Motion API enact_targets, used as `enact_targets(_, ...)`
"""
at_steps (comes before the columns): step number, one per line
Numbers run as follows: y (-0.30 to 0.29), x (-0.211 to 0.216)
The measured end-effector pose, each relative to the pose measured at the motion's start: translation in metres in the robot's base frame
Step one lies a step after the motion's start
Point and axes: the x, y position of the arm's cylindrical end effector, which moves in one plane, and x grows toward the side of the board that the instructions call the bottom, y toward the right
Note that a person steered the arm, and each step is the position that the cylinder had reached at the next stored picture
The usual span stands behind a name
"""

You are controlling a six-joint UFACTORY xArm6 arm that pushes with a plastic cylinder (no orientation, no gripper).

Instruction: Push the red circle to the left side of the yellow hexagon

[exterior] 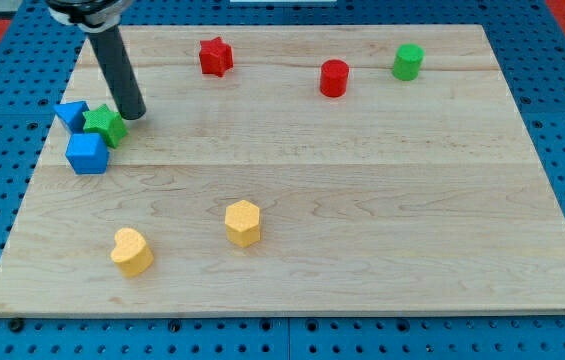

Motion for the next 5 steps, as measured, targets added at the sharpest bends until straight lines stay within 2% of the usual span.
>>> enact_targets(2,0.004,0.0)
enact_targets(5,0.04,-0.002)
